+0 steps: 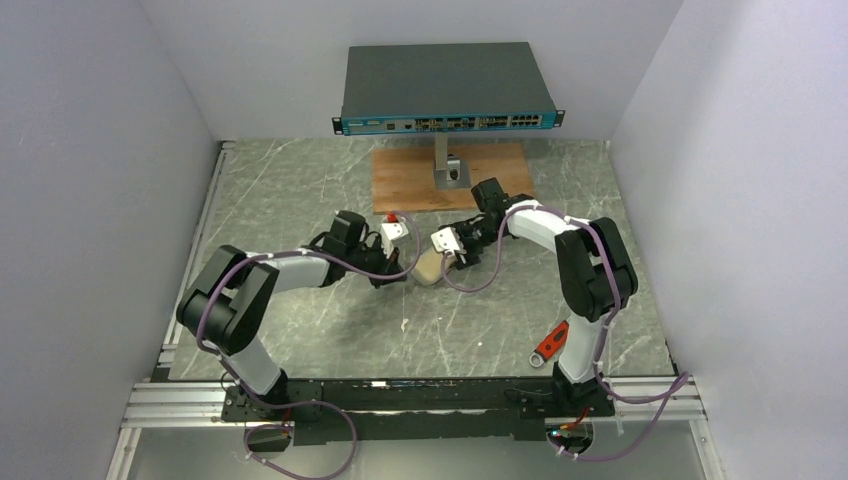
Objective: Open the umbrella
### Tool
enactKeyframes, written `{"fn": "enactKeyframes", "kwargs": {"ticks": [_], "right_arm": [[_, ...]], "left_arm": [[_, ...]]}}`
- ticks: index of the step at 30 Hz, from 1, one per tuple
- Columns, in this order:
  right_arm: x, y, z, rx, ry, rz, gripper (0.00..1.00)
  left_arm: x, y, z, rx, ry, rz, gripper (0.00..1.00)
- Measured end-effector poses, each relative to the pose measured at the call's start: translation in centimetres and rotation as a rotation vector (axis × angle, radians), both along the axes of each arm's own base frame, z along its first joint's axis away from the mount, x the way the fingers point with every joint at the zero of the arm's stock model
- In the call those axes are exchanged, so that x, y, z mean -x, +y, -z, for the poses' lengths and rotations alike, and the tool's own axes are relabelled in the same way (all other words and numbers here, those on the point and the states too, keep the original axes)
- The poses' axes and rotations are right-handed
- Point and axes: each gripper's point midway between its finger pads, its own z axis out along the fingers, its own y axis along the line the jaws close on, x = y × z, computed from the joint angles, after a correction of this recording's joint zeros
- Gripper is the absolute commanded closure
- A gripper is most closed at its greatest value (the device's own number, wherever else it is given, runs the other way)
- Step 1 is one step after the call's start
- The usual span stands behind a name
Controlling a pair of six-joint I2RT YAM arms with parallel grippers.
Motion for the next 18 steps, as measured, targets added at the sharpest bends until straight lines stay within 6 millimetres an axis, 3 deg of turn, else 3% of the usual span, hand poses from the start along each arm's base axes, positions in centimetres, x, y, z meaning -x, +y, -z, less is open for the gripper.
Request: {"fn": "enactKeyframes", "kwargs": {"ticks": [4,7,10,15,18], "right_arm": [[0.1,0.3,-0.2,-0.003,0.073,0.11,0.48],[0.0,0.6,-0.5,-0.001,0.142,0.226,0.26],[0.8,0.3,-1.1,-0.02,0.214,0.335,0.15],[3.4,-1.8,-2.7,-0.038,0.342,0.451,0.11],[3.5,-2.5,-3.3,-0.036,0.402,0.509,0.12]], "left_arm": [[1.3,-0.9,0.4,0.01,0.023,0.003,1.0],[0.6,-0.9,0.1,0.034,0.055,-0.05,1.0],[-0.8,0.2,0.4,0.062,0.132,-0.134,1.0],[-3.6,2.7,1.1,0.073,0.181,-0.241,1.0],[-4.8,2.8,0.7,0.076,0.17,-0.25,1.0]]}}
